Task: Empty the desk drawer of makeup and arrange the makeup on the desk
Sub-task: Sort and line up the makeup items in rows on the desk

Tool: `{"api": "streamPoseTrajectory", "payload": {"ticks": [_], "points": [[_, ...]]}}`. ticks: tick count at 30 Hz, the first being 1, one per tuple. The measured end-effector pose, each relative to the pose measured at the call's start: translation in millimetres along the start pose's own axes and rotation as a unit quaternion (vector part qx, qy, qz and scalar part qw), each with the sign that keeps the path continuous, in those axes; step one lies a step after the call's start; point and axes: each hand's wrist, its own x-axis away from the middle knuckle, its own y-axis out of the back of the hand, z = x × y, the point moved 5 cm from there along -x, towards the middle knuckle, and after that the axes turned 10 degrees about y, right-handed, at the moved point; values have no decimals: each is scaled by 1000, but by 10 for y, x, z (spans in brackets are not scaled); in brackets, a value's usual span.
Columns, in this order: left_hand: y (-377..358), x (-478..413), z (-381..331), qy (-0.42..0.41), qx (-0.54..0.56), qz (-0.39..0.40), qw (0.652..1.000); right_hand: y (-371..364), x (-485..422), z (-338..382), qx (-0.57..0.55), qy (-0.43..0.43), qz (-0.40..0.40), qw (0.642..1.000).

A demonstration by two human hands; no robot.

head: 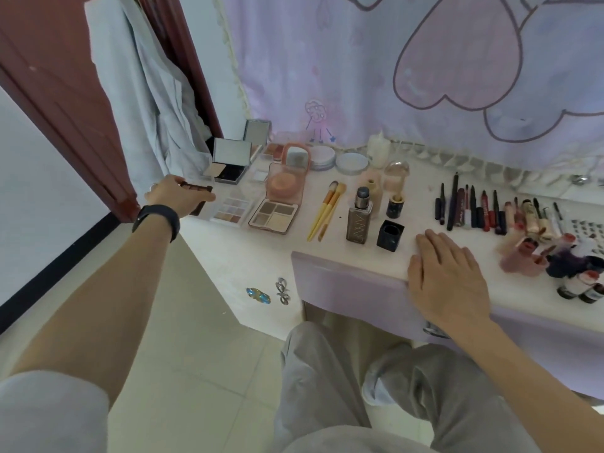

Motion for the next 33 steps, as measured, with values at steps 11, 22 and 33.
{"api": "streamPoseTrajectory", "payload": {"ticks": [11, 22, 33], "points": [[-243, -139, -79, -14, -52, 8, 999, 44, 11, 37, 24, -3, -10, 1000], [-286, -84, 101, -17, 61, -1, 998, 56, 5, 45, 20, -1, -33, 999], [-311, 11, 192, -51, 100, -18, 994, 27, 11, 17, 8, -7, -24, 1000]]}}
